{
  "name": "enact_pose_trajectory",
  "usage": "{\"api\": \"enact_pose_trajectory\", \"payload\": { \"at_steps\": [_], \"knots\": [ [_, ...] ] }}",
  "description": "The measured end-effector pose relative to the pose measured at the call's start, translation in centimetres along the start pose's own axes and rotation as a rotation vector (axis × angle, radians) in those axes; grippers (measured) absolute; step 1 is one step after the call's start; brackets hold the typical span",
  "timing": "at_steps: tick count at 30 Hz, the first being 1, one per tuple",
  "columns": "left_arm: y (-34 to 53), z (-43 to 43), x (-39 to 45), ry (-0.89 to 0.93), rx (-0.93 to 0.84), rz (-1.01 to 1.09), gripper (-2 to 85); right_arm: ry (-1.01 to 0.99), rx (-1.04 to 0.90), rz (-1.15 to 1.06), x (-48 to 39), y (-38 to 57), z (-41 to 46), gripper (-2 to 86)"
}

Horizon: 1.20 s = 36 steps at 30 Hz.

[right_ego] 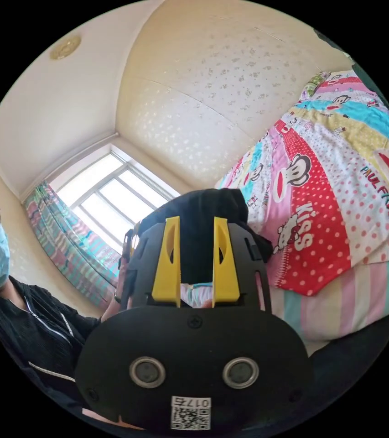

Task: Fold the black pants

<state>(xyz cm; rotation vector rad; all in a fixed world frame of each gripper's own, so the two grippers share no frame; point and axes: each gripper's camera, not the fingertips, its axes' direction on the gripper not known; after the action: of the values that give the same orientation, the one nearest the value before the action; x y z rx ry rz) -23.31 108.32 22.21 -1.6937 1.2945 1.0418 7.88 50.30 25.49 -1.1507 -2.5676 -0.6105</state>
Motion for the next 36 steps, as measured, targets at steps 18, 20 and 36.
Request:
{"api": "enact_pose_trajectory", "payload": {
  "at_steps": [18,20,36],
  "knots": [
    [15.8,-18.4,-10.9,-0.281,-0.161,0.279,3.1,-0.008,-0.093,-0.069,-0.2,2.2,5.6,5.8],
    [17.9,-16.4,-8.4,-0.512,-0.321,0.501,4.6,-0.052,-0.082,-0.134,-1.9,0.6,5.7,5.2],
    [37.7,3.8,-20.5,-0.933,-0.596,1.611,12.8,-0.482,-0.055,-0.166,-3.1,-3.3,3.2,3.3]
  ]
}}
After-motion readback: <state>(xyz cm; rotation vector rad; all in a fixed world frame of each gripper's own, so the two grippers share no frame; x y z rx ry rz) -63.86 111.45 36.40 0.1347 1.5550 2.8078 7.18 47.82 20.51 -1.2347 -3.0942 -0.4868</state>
